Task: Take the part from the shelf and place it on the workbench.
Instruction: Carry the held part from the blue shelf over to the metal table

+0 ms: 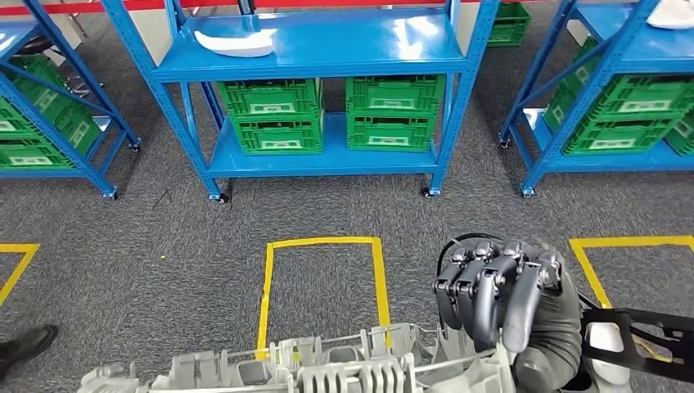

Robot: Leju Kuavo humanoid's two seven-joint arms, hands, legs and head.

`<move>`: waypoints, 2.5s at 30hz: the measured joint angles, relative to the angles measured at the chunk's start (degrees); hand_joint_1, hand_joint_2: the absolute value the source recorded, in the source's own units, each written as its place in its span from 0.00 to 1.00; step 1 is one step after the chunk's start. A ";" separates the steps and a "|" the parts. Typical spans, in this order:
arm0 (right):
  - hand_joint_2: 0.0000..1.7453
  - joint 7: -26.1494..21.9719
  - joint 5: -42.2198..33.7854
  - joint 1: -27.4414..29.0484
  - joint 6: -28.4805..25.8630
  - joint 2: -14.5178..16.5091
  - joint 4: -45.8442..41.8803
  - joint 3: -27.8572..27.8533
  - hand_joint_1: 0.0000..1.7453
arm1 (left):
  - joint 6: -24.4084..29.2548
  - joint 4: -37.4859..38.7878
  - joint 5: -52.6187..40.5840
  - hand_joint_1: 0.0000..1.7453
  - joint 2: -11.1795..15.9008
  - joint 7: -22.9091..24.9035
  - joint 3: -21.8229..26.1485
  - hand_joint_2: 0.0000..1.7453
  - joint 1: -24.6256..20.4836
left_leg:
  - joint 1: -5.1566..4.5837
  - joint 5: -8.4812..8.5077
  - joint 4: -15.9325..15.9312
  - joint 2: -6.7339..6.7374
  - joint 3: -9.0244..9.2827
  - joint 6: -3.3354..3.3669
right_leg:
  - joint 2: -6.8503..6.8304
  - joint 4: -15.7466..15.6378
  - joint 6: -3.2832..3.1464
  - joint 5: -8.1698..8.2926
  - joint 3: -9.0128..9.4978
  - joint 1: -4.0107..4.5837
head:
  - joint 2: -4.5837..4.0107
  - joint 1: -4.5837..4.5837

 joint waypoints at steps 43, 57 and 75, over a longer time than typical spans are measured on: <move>1.00 -0.69 -2.16 1.18 2.03 1.97 0.65 -1.52 0.88 | -4.08 -2.97 -4.79 0.00 0.53 -2.58 2.44 1.00 -0.22 | -0.81 -4.05 -7.40 -0.76 13.52 1.69 | 0.15 -0.82 2.37 6.20 -5.46 0.09 | 0.02 -0.54; 1.00 -2.31 -1.71 4.09 4.22 2.16 1.28 -4.73 0.88 | -6.61 -4.94 -4.75 0.00 0.36 -0.59 3.10 1.00 -0.53 | -1.04 2.59 -3.67 0.01 3.23 1.73 | 0.36 -0.16 2.47 -1.70 2.02 0.48 | 0.02 0.04; 1.00 -4.10 0.75 7.60 4.90 2.63 1.60 -7.68 0.88 | -5.52 -7.72 -4.59 0.00 0.48 0.42 3.11 1.00 -0.89 | -1.22 -4.75 -8.10 -0.36 15.08 2.73 | -0.01 0.15 1.86 7.55 -7.65 0.27 | 0.02 -0.24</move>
